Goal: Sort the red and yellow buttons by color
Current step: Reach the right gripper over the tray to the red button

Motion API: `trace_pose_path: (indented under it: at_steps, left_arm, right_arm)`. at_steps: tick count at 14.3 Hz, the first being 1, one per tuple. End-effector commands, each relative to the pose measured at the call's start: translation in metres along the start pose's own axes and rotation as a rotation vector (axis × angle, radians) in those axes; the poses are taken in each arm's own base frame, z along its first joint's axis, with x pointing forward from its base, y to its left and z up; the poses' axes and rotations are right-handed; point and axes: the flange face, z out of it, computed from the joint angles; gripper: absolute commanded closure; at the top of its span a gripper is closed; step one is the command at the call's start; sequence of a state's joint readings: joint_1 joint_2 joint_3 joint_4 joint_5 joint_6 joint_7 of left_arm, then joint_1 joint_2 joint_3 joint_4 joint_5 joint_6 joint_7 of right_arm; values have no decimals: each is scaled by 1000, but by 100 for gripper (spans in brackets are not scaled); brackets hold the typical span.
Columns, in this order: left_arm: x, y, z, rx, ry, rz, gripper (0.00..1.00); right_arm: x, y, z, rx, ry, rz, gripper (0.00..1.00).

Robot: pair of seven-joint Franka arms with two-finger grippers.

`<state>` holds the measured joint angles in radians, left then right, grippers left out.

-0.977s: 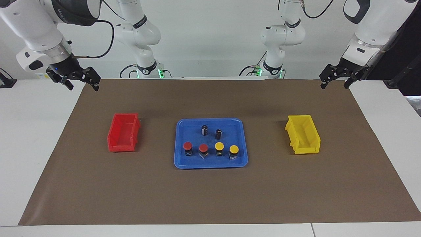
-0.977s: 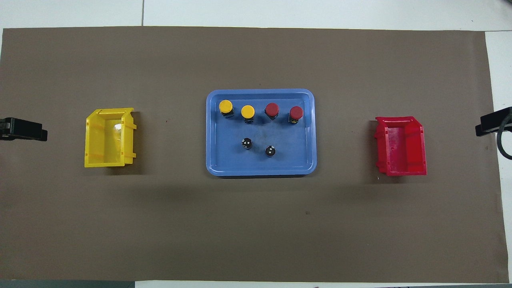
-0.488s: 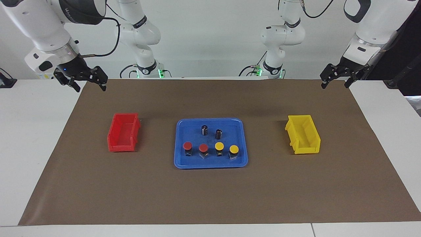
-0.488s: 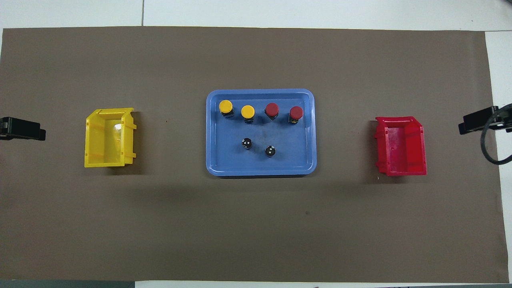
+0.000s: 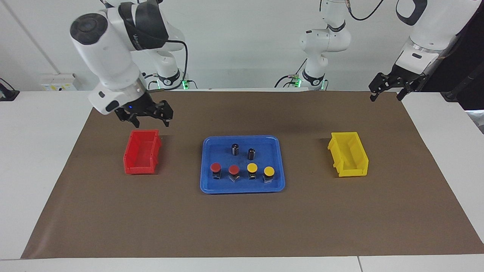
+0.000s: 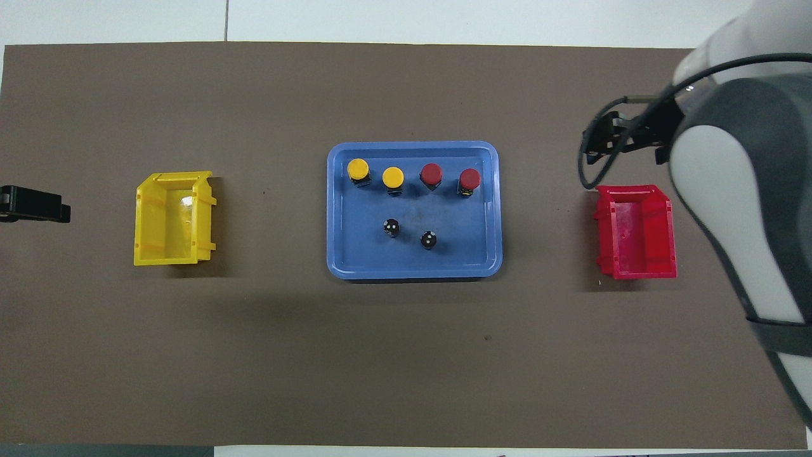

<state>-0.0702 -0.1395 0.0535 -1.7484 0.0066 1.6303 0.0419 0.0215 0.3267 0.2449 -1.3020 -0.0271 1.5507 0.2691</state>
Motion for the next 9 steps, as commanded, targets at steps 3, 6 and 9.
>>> trace_pose_path:
  at_steps: [3,6,9]
  left_arm:
    - [-3,0,-5,13,9,-4,0]
    - [-6,3,-3,13,20,-33,0]
    - [-9,80,31,-10,101,-127,0]
  right_arm:
    - [35,-63,51,6,76,57,0]
    - [34,-82,107,-6,63,38,0]
    - [29,-108,144,10,69,52,2]
